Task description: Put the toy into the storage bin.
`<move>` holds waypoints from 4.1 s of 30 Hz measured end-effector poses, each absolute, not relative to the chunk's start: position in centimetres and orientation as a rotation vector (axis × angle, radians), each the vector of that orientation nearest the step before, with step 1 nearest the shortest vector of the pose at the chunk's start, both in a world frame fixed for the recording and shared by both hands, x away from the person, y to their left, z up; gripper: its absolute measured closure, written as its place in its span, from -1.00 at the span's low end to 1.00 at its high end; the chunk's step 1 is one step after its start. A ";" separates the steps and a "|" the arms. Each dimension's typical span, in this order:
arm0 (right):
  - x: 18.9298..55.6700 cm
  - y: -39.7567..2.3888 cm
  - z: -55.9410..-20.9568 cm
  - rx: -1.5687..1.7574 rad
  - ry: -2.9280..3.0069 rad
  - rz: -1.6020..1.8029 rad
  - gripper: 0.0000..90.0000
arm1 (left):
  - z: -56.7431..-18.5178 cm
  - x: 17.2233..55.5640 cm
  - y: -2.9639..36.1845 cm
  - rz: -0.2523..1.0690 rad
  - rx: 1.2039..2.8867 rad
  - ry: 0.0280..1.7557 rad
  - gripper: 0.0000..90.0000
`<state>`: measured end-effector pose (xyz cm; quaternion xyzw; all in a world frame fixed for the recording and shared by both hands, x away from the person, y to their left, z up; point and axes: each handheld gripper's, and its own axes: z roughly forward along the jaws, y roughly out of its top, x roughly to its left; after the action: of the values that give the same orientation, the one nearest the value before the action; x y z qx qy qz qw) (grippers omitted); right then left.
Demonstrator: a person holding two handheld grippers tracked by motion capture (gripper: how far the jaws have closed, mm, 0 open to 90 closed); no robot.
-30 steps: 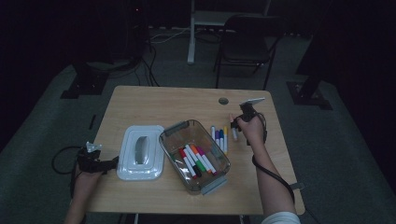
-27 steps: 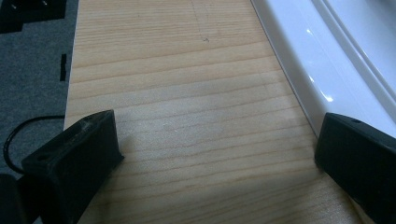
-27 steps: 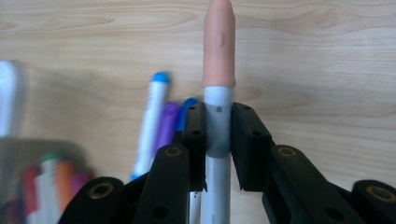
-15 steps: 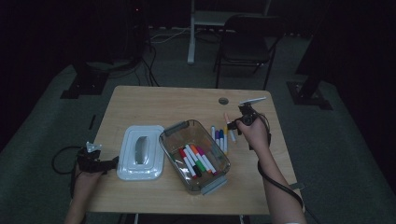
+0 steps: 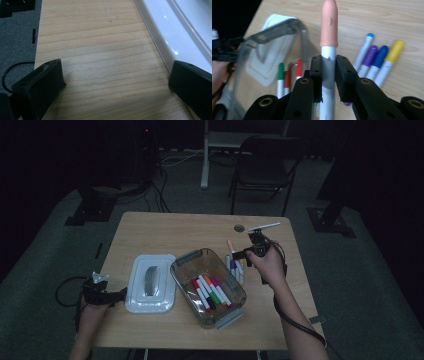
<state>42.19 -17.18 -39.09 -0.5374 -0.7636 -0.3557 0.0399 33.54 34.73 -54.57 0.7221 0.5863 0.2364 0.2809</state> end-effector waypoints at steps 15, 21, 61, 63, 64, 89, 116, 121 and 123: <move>38.7 -13.8 -36.7 -1.432 -2.441 -1.134 0.71 | -54.6 33.5 34.7 0.634 1.936 1.570 -0.99; 37.3 -12.4 -36.3 -1.353 -2.459 -1.144 0.71 | -54.6 33.5 34.7 0.635 1.935 1.570 -0.99; 37.5 -2.0 -45.2 -1.189 -2.568 -0.666 0.71 | -54.6 33.5 34.7 0.634 1.934 1.574 -0.99; 37.6 -1.7 -45.7 -1.193 -2.569 -0.635 0.71 | -54.6 33.5 34.7 0.634 1.934 1.574 -0.99; 37.6 -1.6 -45.9 -1.193 -2.576 -0.626 0.71 | -54.6 33.5 34.7 0.634 1.934 1.574 -0.99; 37.7 -2.9 -45.5 -1.196 -2.609 -0.616 0.50 | -54.6 33.5 34.7 0.634 1.934 1.573 -0.99; 38.5 -17.2 -39.1 -1.524 -2.453 -1.091 0.20 | -54.6 33.5 34.7 0.635 1.932 1.574 -0.99; 39.3 -19.1 -40.5 -1.615 -2.406 -1.080 0.11 | -54.6 33.5 34.7 0.634 1.934 1.574 -0.99; 39.8 -19.7 -41.3 -1.649 -2.404 -1.066 0.11 | -54.6 33.5 34.7 0.634 1.933 1.574 -0.99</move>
<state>39.79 -19.67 -41.30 -0.5311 -0.7744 -0.3433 0.0189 33.53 34.71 -54.58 0.7213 0.5872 0.2366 0.2809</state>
